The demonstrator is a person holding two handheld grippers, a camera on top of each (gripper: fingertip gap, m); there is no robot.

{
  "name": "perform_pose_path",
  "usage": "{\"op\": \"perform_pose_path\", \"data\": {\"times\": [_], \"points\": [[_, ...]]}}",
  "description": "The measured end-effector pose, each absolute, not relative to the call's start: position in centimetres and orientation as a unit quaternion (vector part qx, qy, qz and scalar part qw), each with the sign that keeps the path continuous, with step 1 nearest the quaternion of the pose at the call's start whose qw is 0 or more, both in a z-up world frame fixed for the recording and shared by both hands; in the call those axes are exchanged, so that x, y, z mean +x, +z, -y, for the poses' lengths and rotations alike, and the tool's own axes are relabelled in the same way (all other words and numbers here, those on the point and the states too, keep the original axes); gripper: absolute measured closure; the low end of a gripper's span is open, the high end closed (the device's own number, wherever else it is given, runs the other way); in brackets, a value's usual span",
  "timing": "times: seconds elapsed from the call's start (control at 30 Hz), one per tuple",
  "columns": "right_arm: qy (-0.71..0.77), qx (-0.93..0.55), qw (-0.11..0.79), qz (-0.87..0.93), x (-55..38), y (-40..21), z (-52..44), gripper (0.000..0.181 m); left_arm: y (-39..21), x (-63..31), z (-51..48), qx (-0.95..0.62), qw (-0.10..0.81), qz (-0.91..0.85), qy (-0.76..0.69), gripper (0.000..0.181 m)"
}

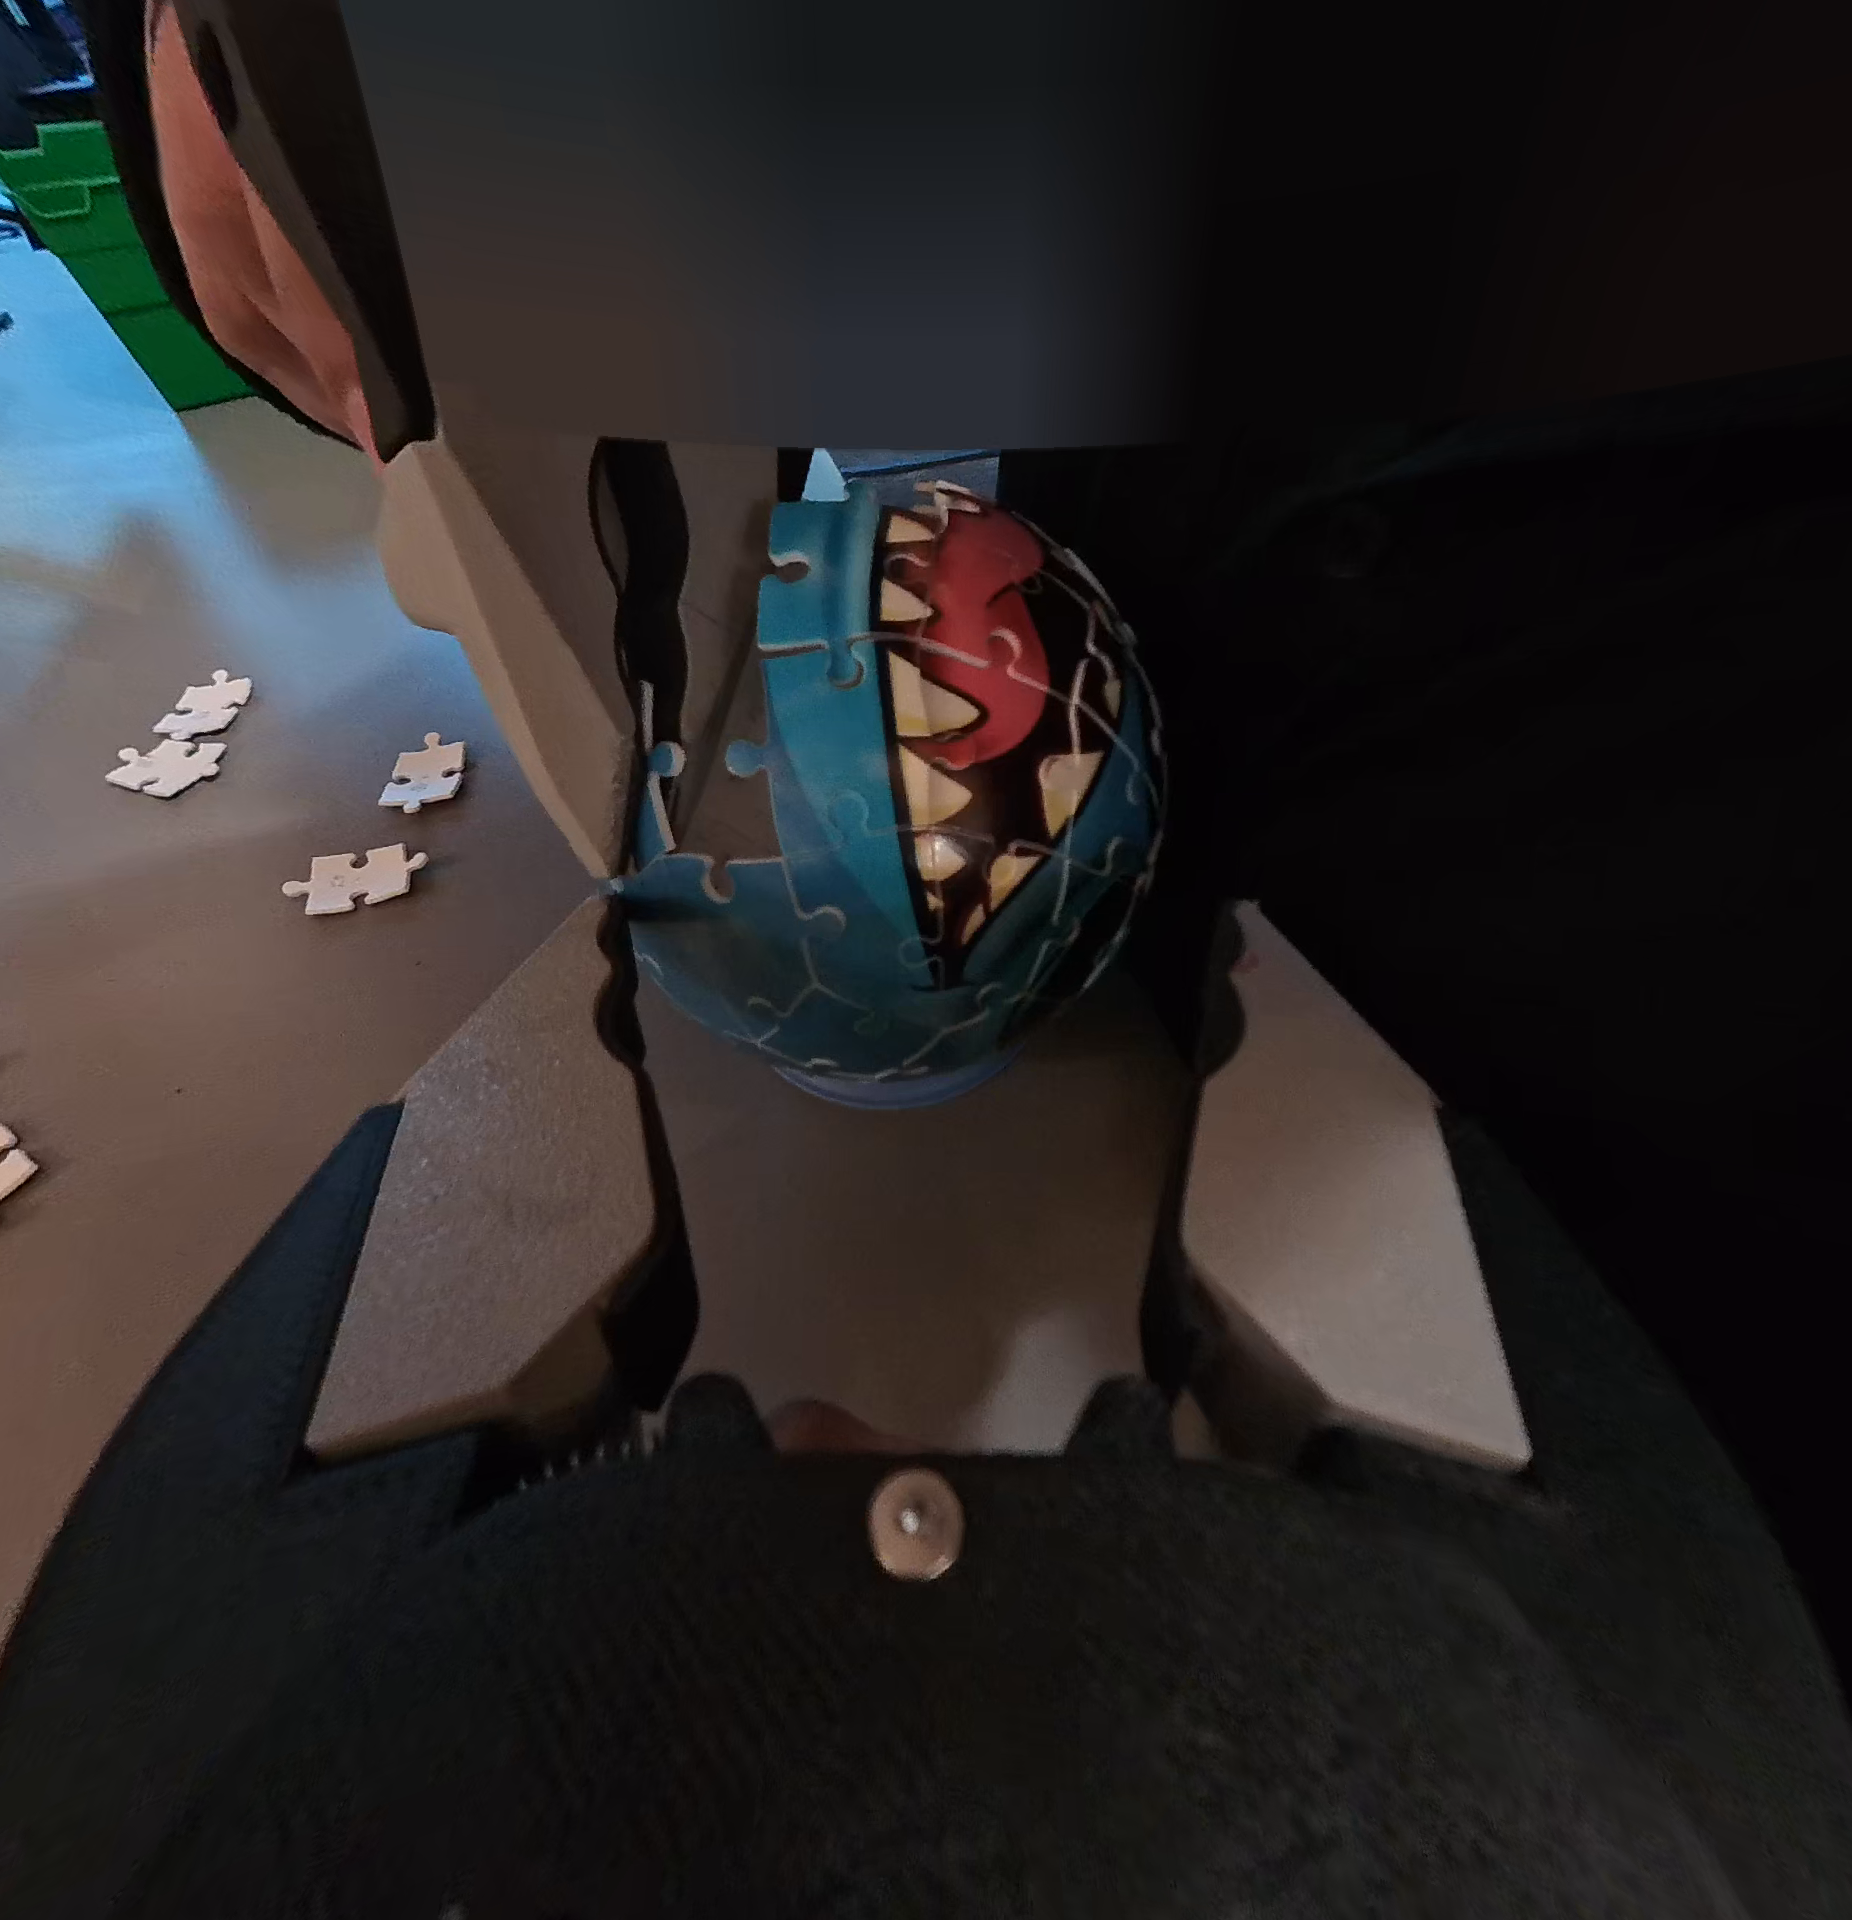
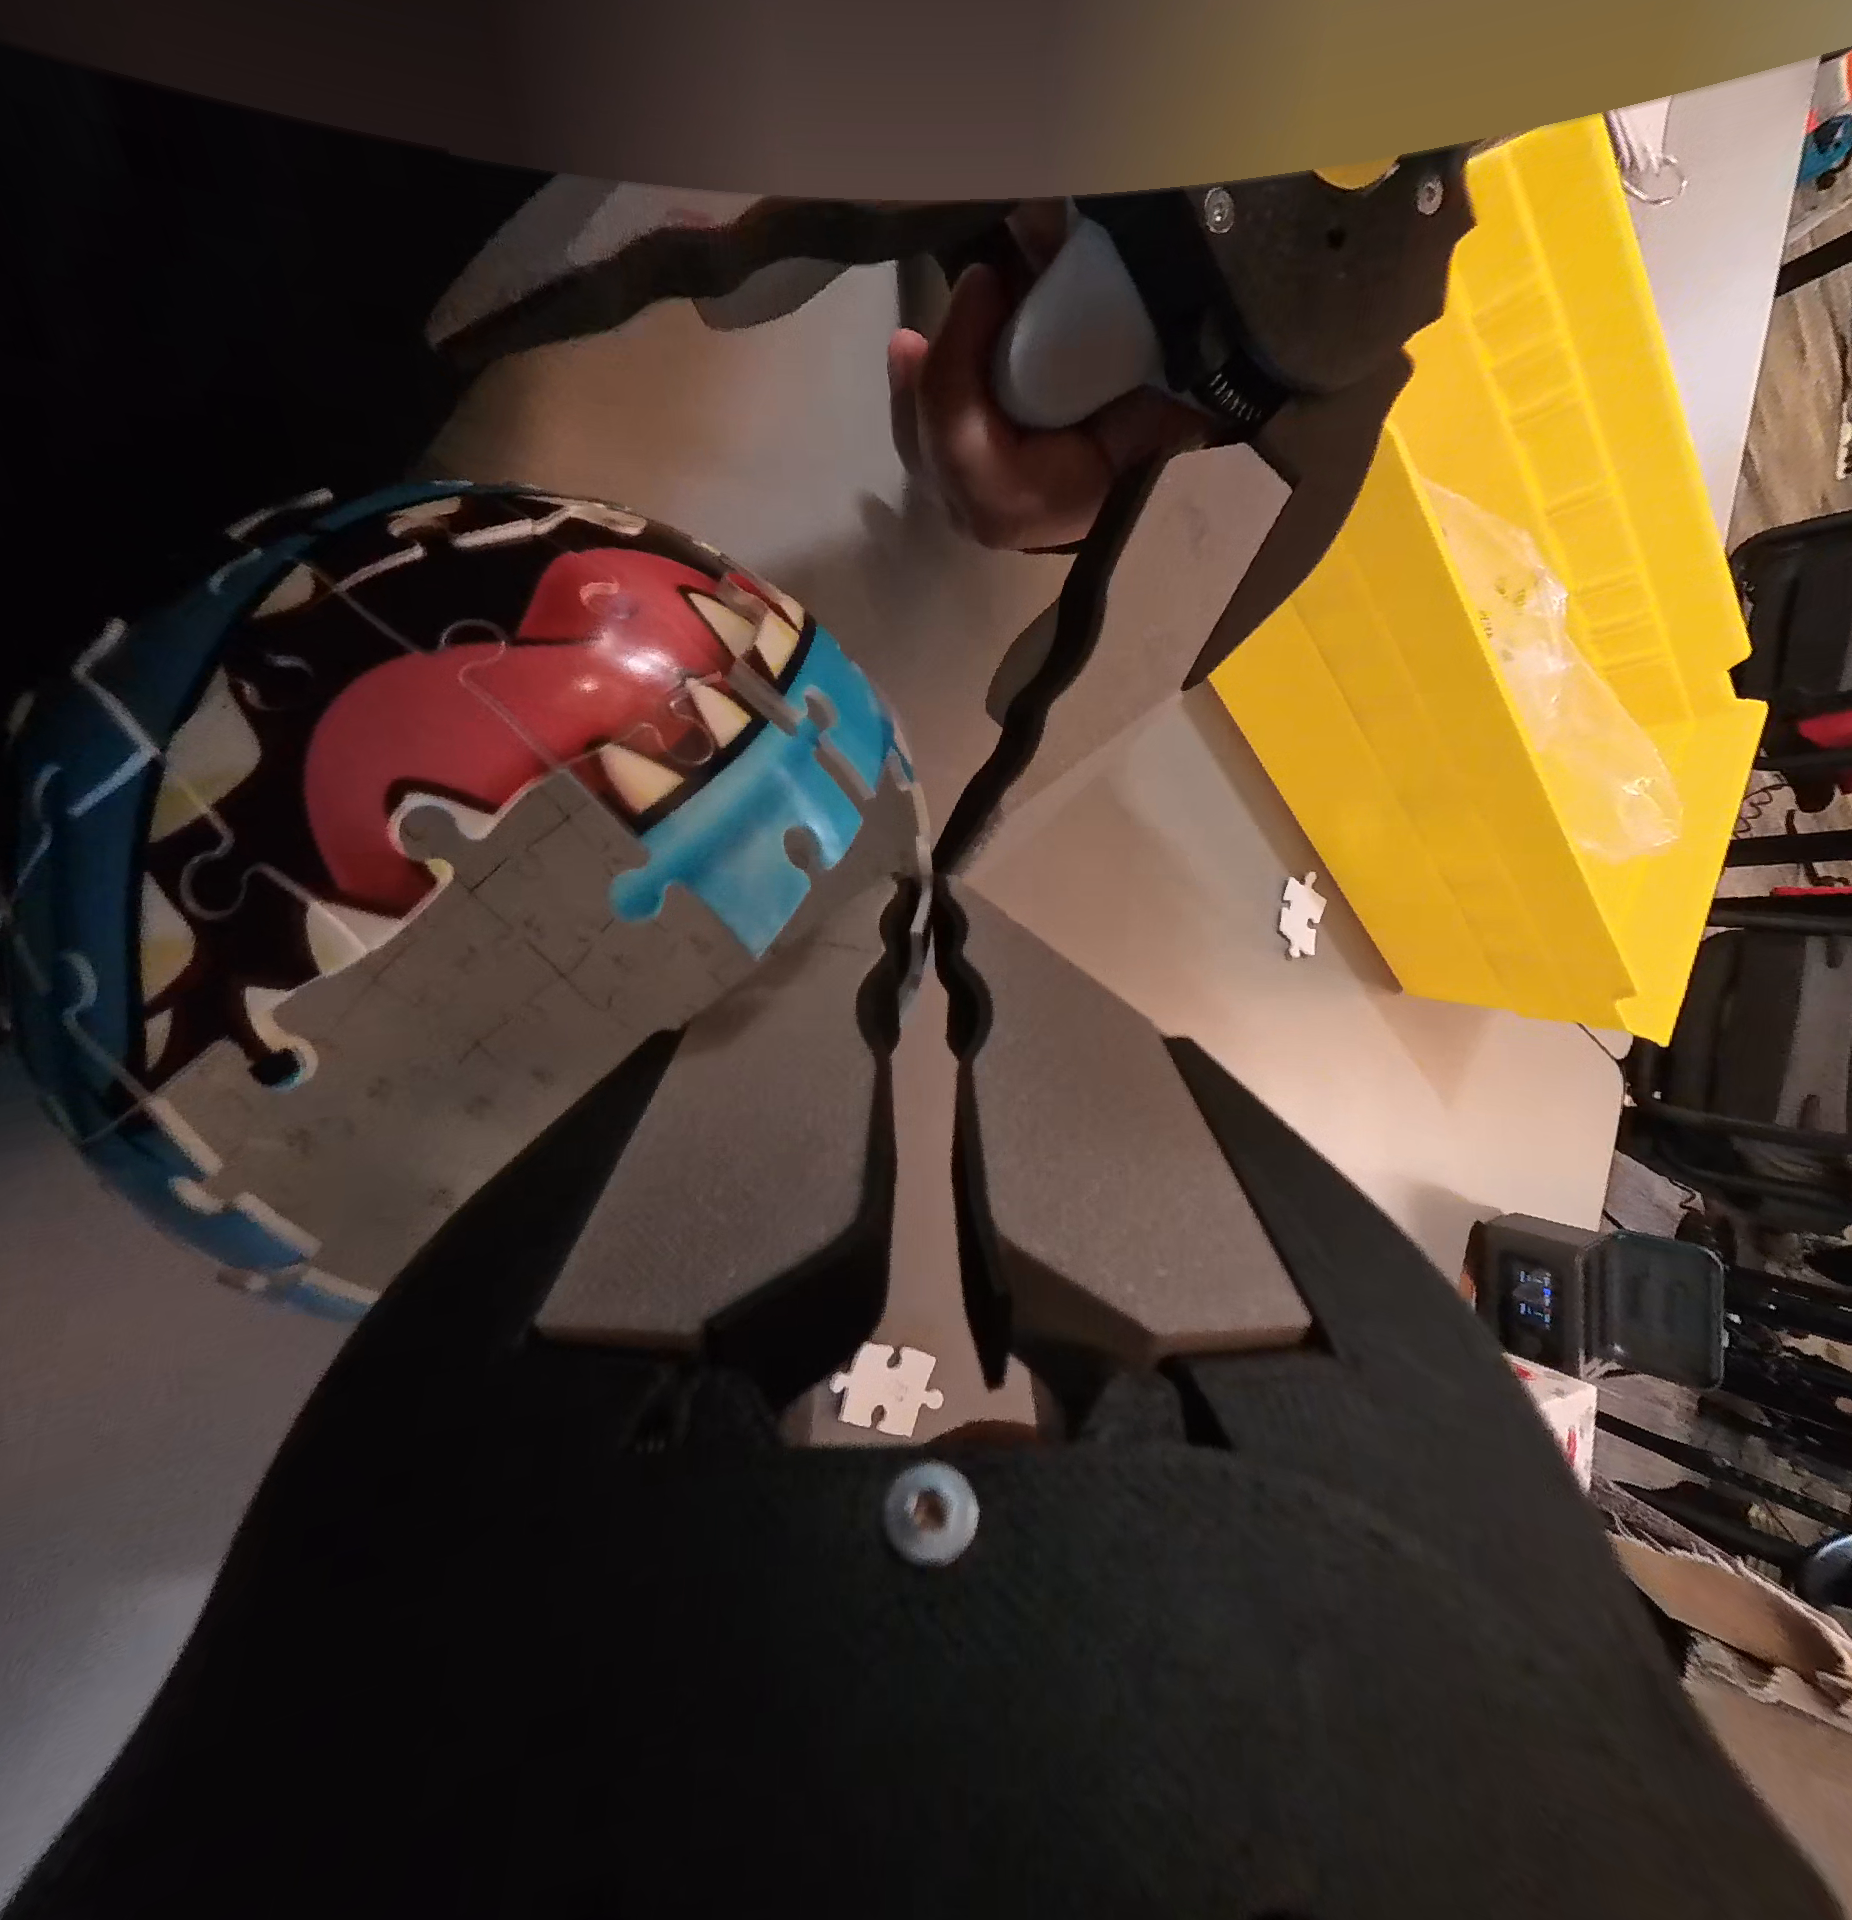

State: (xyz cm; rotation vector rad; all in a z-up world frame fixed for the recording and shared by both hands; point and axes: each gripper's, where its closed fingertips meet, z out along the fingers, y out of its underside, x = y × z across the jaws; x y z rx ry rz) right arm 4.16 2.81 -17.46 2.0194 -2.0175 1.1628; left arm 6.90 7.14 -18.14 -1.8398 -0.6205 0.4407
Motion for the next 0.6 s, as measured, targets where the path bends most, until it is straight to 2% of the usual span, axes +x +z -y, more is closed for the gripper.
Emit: {"op": "perform_pose_path", "data": {"times": [0.3,0.6], "points": [[0.359,0.642,-0.018,0.677,4.09,-17.61,-2.87,0.181,-18.12,6.98,-7.24,-0.772,0.549,0.265,0.180,0.070],[0.375,0.641,0.012,0.669,3.93,-17.55,-2.52,0.181,-18.23,6.92,-6.95,-0.769,0.550,0.269,0.181,0.071]]}}
